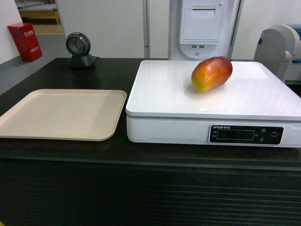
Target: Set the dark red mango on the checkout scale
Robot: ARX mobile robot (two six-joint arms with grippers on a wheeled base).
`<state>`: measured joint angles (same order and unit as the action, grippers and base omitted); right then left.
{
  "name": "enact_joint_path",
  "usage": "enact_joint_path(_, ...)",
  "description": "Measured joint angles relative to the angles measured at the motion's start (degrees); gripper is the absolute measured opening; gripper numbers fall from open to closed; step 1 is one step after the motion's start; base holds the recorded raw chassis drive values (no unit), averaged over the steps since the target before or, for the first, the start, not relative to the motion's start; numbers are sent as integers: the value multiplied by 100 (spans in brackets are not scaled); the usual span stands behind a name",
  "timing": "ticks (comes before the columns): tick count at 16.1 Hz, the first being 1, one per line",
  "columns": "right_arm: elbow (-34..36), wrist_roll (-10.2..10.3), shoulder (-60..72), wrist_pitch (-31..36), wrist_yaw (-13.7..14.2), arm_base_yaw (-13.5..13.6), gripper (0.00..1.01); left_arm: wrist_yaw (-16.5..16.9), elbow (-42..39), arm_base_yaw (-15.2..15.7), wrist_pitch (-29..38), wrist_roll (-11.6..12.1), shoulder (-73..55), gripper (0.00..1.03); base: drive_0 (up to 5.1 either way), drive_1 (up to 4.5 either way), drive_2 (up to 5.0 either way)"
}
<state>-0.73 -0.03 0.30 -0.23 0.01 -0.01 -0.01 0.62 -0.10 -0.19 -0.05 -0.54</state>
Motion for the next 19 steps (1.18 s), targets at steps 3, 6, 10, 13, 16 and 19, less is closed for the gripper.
enact_joint_path(3, 0, -2, 0, 0, 0, 0, 98, 0, 0, 0, 0, 4, 0, 98, 0, 0, 0)
enact_joint_path(6, 0, -2, 0, 0, 0, 0, 98, 0, 0, 0, 0, 4, 0, 98, 0, 0, 0)
enact_joint_path(10, 0, -2, 0, 0, 0, 0, 98, 0, 0, 0, 0, 4, 0, 98, 0, 0, 0)
enact_joint_path(13, 0, -2, 0, 0, 0, 0, 98, -2, 0, 0, 0, 4, 0, 98, 0, 0, 0)
enact_joint_path(16, 0, -2, 0, 0, 0, 0, 98, 0, 0, 0, 0, 4, 0, 98, 0, 0, 0)
enact_joint_path(19, 0, -2, 0, 2, 0, 0, 98, 0, 0, 0, 0, 4, 0, 98, 0, 0, 0)
